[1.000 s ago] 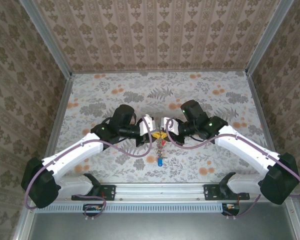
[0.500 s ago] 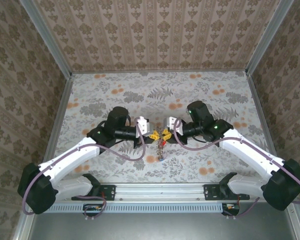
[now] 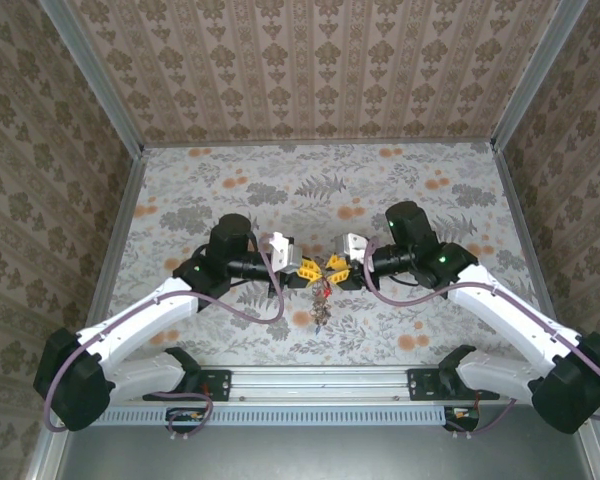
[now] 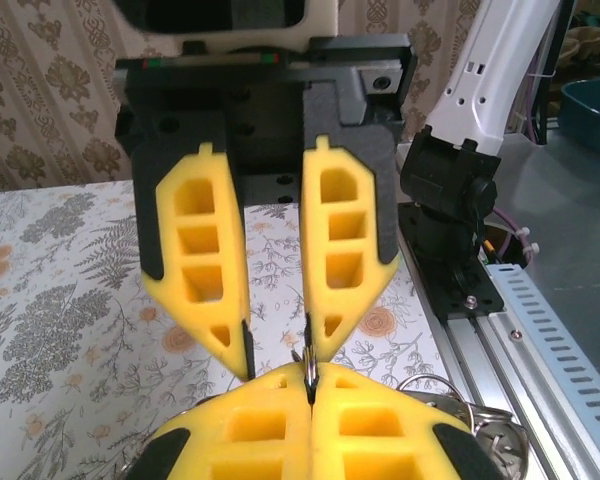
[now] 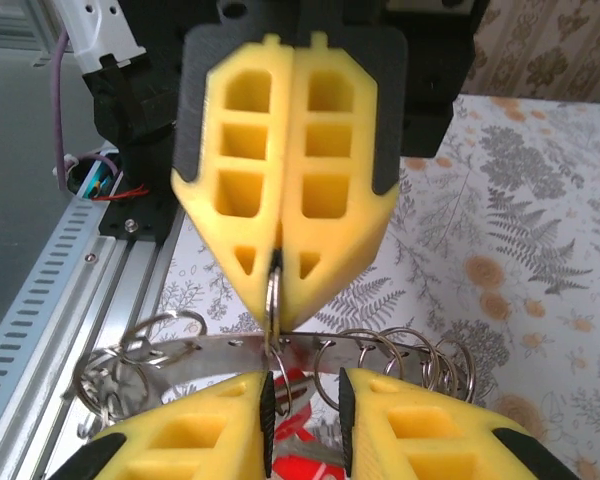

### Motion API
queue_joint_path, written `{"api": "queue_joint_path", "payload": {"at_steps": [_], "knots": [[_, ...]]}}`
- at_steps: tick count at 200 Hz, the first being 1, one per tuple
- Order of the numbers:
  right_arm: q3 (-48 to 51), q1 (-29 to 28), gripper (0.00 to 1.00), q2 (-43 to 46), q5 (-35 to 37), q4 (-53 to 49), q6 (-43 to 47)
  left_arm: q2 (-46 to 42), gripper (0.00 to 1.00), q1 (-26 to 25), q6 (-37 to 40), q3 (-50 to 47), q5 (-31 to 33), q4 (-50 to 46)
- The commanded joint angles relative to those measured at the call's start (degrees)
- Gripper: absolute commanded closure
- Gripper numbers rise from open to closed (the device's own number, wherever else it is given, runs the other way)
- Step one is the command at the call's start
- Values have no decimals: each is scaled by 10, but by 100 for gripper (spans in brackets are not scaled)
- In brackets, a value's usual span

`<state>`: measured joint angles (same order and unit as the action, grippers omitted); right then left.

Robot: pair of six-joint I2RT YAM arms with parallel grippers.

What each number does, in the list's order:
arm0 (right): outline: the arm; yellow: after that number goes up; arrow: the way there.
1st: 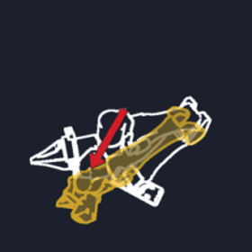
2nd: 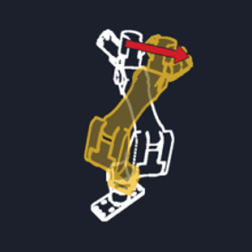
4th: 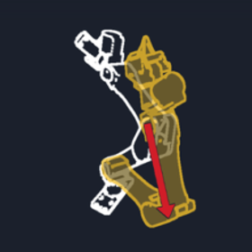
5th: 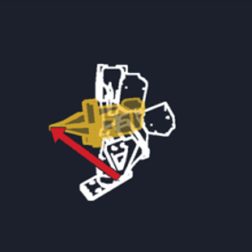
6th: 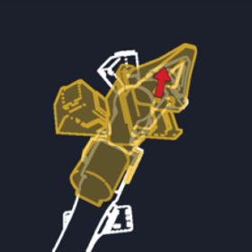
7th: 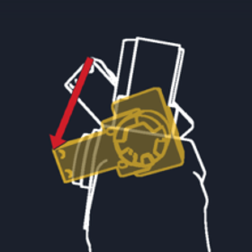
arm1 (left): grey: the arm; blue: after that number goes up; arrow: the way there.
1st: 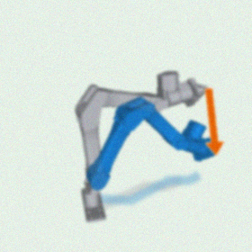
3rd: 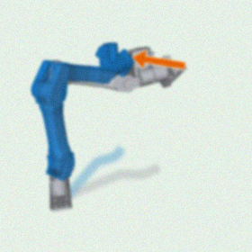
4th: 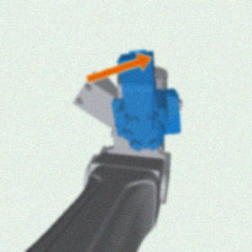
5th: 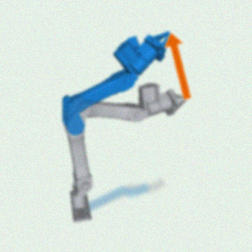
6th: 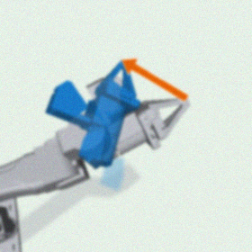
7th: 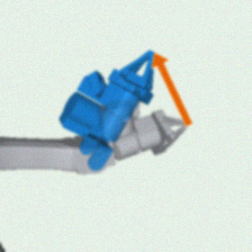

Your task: Put the keys on the keyring

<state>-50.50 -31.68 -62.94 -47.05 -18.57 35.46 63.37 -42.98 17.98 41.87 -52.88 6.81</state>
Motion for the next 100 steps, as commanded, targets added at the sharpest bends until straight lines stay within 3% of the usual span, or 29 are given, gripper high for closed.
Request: {"api": "queue_joint_path", "payload": {"at_steps": [1,100], "knots": [[-1,3,73,21,-16,-18,14,2,100,3,-19,-8,-24,50],[0,-6,83,-7,-32,21,-5,4,100,2,-34,-10,-19,71]]}}
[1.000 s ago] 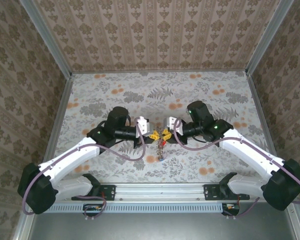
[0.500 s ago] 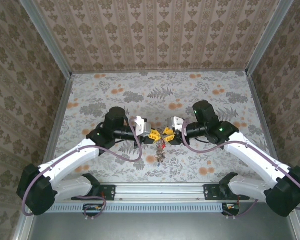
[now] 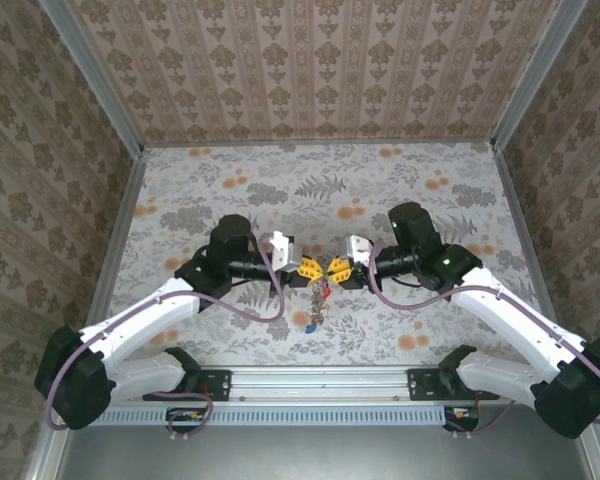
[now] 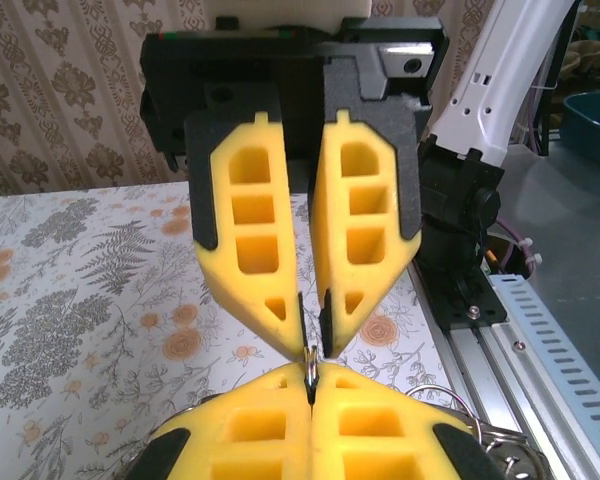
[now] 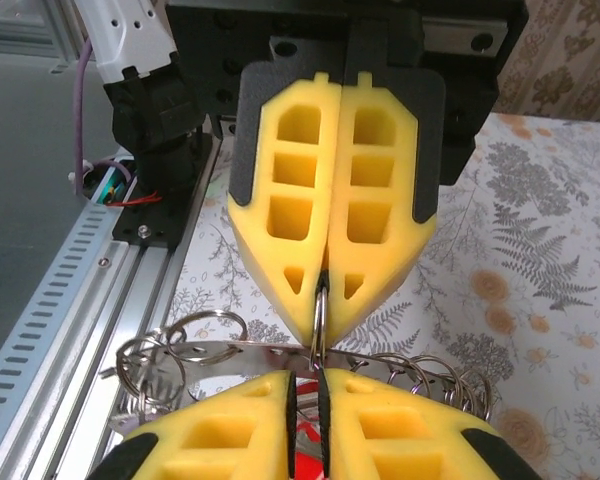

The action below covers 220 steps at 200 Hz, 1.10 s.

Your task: Put the keys on the keyring

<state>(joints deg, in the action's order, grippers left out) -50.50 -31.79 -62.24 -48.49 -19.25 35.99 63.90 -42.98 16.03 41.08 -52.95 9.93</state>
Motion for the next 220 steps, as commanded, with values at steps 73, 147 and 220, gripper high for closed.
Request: {"api": "queue_joint_path", "payload": {"at_steps": [73,147,220], "knots": [[9,-25,85,-44,-23,93,-51,4,100,3,-49,-18,-11,102],[-35,-33,100,-47,105,-25,11,-2,87,3,13,14,92,-58],[-81,-61,100,-72,178,-98,44,57,87,-1,44,84,64,-156]]}}
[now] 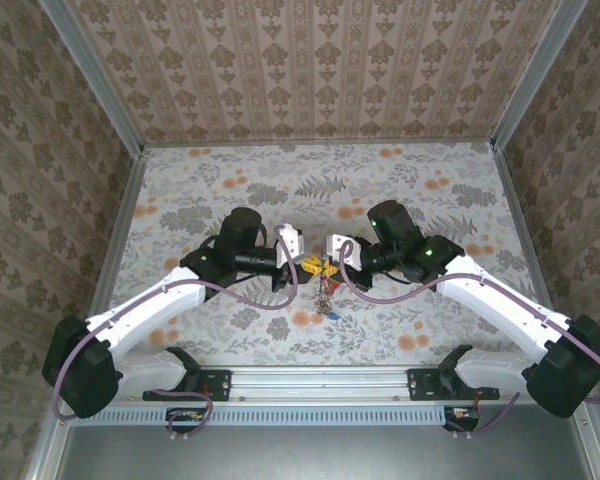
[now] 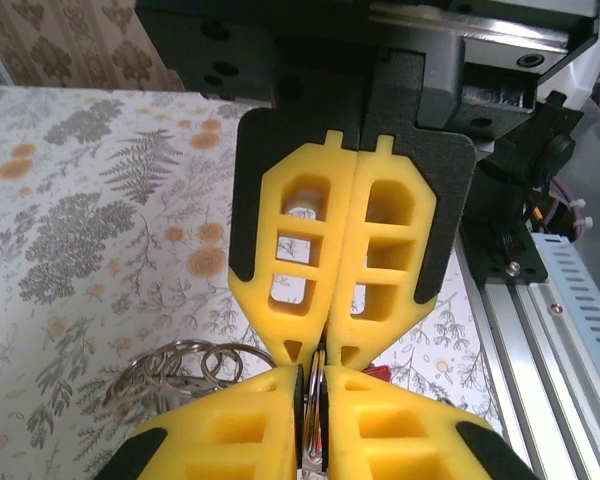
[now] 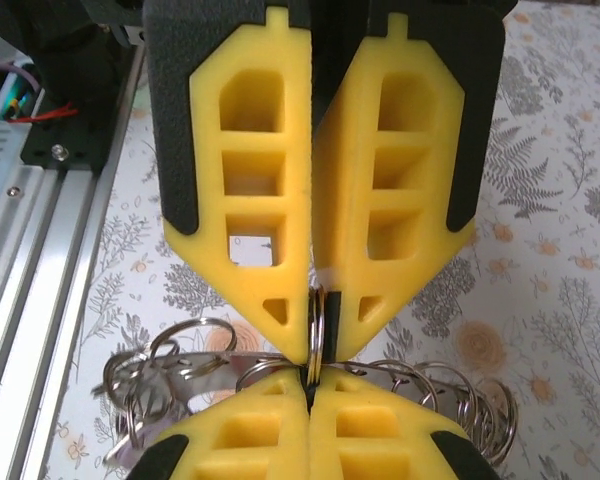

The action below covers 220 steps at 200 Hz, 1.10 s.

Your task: Put the keys on the keyring

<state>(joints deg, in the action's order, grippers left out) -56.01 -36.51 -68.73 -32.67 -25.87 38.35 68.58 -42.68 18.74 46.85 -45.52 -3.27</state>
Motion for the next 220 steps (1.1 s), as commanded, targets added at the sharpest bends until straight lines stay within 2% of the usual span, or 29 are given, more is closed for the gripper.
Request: {"api": "queue_joint_path", "payload": {"at_steps": [1,14,35,54,73,101,149,175,202,220], "knots": [[-27,-14,100,-8,20,-32,20,11,87,-5,17,27,-10,-23],[-24,-15,100,-5,16,-23,13,19,100,-9,18,33,-15,-23],[-1,-10,98,13,-7,15,-2,21,100,-11,15,28,-43,-1],[28,14,88,33,-56,47,-17,-1,100,-7,-15,-10,-65,75],[51,36,84,50,-98,74,-36,-28,100,5,-59,-51,-87,173],[68,40,80,55,-120,92,-46,-44,100,9,-80,-73,-113,230],[68,31,79,36,-174,131,-69,-43,100,9,-112,-99,-80,307],[72,18,78,30,-175,150,-77,-37,100,8,-123,-100,-74,323],[81,-1,83,14,-157,178,-97,-30,100,8,-161,-119,-66,391],[84,-2,84,12,-140,185,-99,-29,100,8,-171,-124,-63,404]]}}
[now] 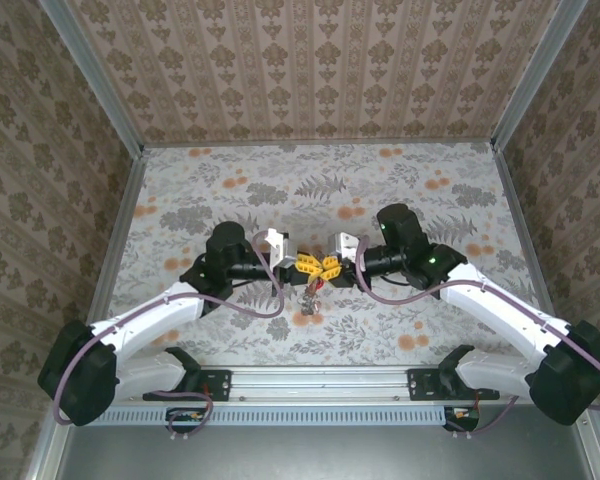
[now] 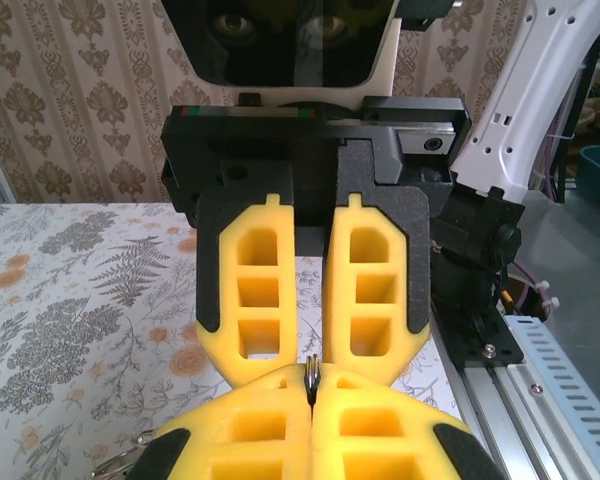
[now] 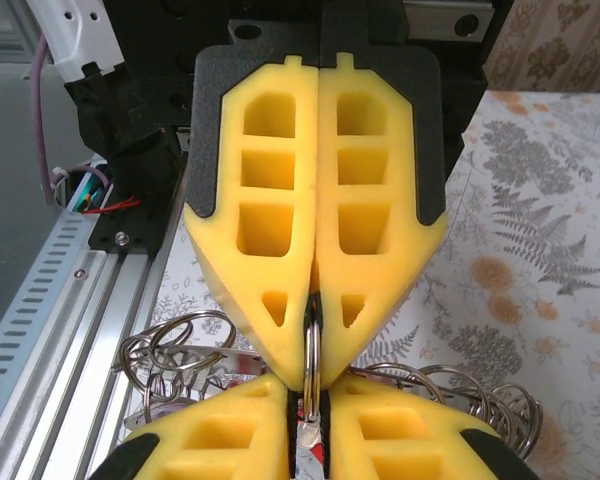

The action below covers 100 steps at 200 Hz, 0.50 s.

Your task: Put the keys on the keyring

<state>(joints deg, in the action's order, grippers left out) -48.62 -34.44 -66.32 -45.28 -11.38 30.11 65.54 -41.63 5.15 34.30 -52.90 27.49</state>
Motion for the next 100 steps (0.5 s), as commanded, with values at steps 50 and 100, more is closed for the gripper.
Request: {"api": "queue_joint_path", "payload": {"at_steps": [50,100], "knots": [[9,-1,75,19,25,-7,5,-30,100,9,-22,-12,15,63],[66,19,66,71,-15,34,-14,-44,100,25,-40,-14,3,70]]}}
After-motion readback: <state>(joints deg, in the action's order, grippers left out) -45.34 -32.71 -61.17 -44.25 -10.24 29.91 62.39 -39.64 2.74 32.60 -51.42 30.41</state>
